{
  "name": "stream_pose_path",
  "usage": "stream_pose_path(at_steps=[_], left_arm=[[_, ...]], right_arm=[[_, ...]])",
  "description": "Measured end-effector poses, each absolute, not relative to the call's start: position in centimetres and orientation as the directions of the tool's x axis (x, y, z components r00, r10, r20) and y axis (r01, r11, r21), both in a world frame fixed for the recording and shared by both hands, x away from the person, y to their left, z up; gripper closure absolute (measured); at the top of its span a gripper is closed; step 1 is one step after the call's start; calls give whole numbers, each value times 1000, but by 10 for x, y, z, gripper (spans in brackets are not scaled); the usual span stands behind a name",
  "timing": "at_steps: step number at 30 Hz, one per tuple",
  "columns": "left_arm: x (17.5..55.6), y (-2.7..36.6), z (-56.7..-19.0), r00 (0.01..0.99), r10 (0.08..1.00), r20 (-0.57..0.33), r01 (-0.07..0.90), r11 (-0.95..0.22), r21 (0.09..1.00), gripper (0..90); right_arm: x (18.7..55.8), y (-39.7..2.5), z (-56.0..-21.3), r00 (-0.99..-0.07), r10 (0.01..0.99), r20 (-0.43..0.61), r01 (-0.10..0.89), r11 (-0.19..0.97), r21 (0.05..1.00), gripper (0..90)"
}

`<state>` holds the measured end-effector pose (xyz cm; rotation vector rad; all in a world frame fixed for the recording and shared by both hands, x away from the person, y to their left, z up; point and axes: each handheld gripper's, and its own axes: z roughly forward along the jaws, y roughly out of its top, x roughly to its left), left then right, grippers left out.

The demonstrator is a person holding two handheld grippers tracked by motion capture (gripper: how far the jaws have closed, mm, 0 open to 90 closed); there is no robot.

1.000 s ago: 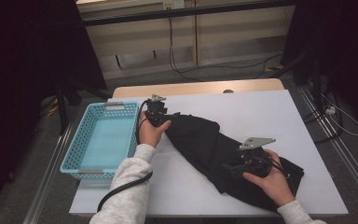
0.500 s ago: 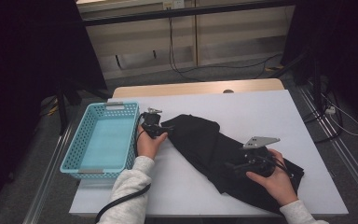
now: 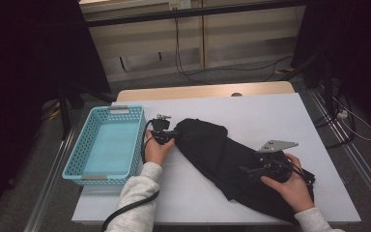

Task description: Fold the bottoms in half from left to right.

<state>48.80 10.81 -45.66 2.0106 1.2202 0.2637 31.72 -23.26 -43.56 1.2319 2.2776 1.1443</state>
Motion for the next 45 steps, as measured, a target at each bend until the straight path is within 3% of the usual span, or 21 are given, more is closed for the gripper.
stream_pose_path(at_steps=[10,18,20,22,23,26,27,29,40,42,43,44,45], left_arm=[[479,134,-435,461,871,-169,674,-220,706,851],[471,140,-446,454,876,-164,669,-214,712,845],[471,139,-449,461,873,-160,661,-217,718,774],[472,135,-449,462,871,-169,656,-207,726,584],[473,133,-448,472,867,-160,647,-217,731,584],[475,129,-449,499,855,-139,622,-242,745,430],[478,127,-451,514,850,-118,596,-255,762,280],[479,126,-450,521,847,-107,592,-268,760,206],[481,122,-445,542,831,-124,585,-267,766,164],[482,122,-444,544,830,-122,580,-267,770,164],[482,122,-444,547,828,-126,578,-264,772,164],[482,122,-444,547,828,-126,578,-264,772,163],[483,122,-444,548,827,-129,573,-258,778,160]], right_arm=[[315,-242,-434,-568,818,93,560,301,772,189],[309,-276,-427,-475,876,86,576,235,783,181],[306,-286,-428,-449,890,75,584,229,779,183],[305,-297,-429,-412,909,66,603,218,767,185],[304,-302,-429,-388,920,61,614,209,761,188],[301,-316,-431,-348,935,59,634,189,750,232],[299,-322,-434,-334,941,55,646,186,741,248],[297,-326,-436,-310,949,49,656,177,733,256],[294,-333,-454,-315,947,61,708,192,679,336],[294,-333,-451,-314,948,56,716,198,669,437],[292,-329,-451,-336,940,50,707,218,673,569],[292,-329,-451,-336,940,50,707,218,673,569],[292,-326,-450,-346,936,64,710,217,670,667]])
